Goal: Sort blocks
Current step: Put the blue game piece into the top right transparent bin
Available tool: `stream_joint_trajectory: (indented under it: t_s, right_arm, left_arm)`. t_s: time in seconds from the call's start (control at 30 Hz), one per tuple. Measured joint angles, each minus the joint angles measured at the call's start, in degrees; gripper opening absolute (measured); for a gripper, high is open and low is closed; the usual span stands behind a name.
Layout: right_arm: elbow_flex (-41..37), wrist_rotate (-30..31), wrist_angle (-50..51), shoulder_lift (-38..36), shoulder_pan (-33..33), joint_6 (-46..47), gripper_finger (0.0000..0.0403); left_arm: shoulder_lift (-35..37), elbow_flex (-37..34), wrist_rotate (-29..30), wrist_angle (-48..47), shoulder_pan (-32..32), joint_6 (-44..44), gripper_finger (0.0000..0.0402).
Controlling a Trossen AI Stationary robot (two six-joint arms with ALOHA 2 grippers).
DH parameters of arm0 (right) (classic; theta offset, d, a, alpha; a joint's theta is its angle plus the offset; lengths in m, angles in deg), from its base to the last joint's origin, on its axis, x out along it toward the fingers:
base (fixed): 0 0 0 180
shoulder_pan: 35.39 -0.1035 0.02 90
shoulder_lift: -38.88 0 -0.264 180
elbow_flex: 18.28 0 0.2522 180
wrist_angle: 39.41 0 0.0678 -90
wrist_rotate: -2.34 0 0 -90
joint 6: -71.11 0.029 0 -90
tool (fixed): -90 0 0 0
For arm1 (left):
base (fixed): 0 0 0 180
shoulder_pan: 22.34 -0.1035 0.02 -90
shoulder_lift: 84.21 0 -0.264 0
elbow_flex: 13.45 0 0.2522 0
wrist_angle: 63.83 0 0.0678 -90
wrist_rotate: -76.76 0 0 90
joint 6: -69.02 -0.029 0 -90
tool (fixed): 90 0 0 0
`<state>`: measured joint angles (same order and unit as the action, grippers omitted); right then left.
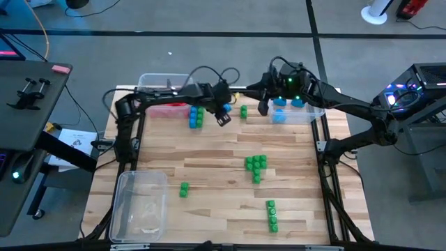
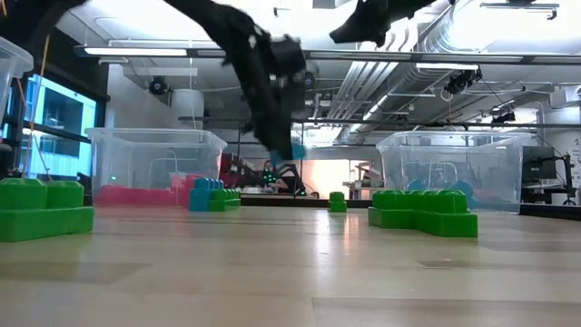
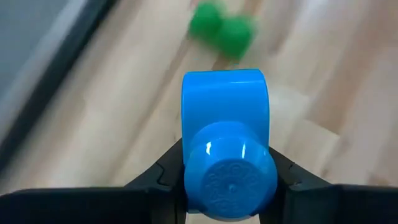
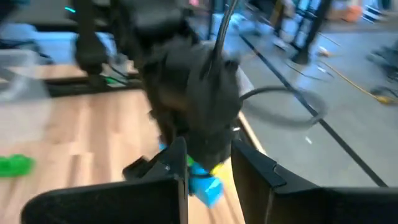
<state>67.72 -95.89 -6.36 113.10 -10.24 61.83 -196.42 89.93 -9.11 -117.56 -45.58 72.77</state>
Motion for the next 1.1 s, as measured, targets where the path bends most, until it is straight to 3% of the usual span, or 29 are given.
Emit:
stream_joint_trajectory:
  t_s: [0.2,0.37,0.67,0.87,1.1]
  right_arm:
    - [0.0,-9.6,-5.1,0.0,-0.1,3.5,0.0066]
    - [0.0,-8.3,-4.7,0.2,-2.4,2.8,0.0072]
    - [0.0,3.5,-2.0,3.6,-9.8,-5.0,0.0147]
    - [0.0,4.2,-0.3,3.9,-11.1,-6.2,0.0185]
    - [0.0,4.3,2.0,5.3,-11.0,-8.1,0.0191]
  left_arm:
    - [11.2,0.0,-2.6,-0.5,2.2,-19.9,0.0101]
    - [17.0,0.1,-3.5,1.3,5.7,-26.4,0.0101]
    - [16.8,0.1,-0.3,3.7,10.2,-29.5,0.0101]
    - [16.9,0.0,1.1,3.9,10.2,-28.6,0.0101]
    - [16.9,0.0,1.0,4.0,11.3,-28.2,0.0101]
